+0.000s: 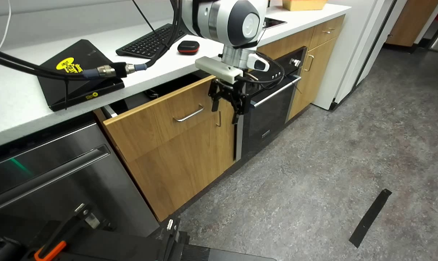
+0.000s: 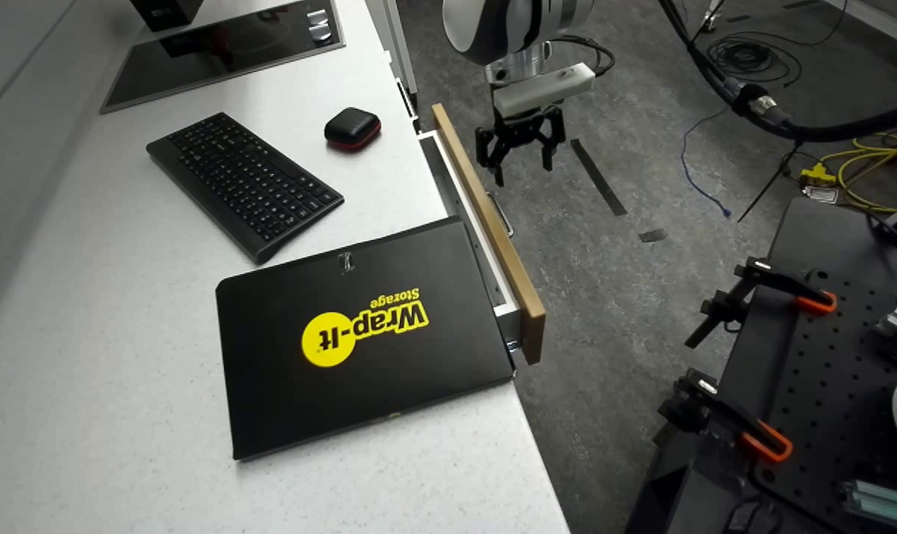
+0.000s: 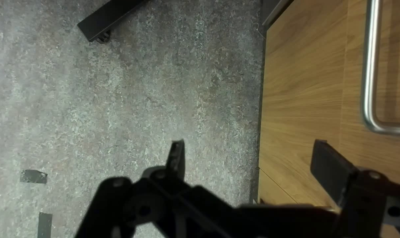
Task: Close the kitchen drawer
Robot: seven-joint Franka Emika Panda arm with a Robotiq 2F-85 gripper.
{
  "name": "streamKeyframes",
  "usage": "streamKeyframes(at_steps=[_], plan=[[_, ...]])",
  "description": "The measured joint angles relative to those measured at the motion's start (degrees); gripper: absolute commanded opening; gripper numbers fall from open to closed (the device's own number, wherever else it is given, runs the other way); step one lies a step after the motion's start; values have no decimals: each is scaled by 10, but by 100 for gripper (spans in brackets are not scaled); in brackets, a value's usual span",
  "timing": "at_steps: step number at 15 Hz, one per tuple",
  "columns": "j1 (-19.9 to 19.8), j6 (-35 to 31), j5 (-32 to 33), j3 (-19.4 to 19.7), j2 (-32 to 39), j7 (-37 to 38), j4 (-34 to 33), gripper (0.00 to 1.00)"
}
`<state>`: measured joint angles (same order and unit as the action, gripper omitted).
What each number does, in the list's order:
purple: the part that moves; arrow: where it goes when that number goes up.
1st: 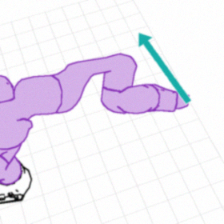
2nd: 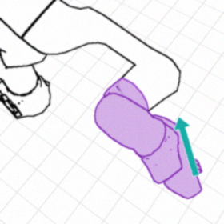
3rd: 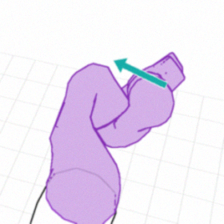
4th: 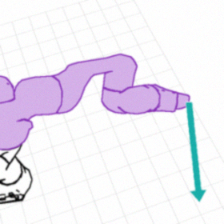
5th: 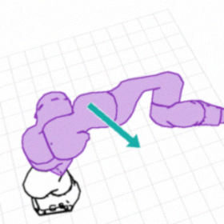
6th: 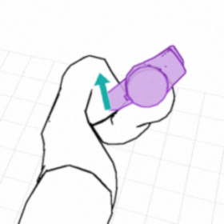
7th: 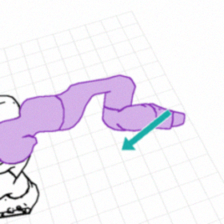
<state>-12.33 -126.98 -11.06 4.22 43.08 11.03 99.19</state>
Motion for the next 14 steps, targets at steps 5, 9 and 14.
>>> streamKeyframes(at_steps=[5, 9, 14], plan=[[1, 0, -43, -28, 59, -2, -68, 100], [15, -1, -43, -57, 86, -9, -110, 100], [29, 0, -28, -49, 86, -23, -112, 100]])
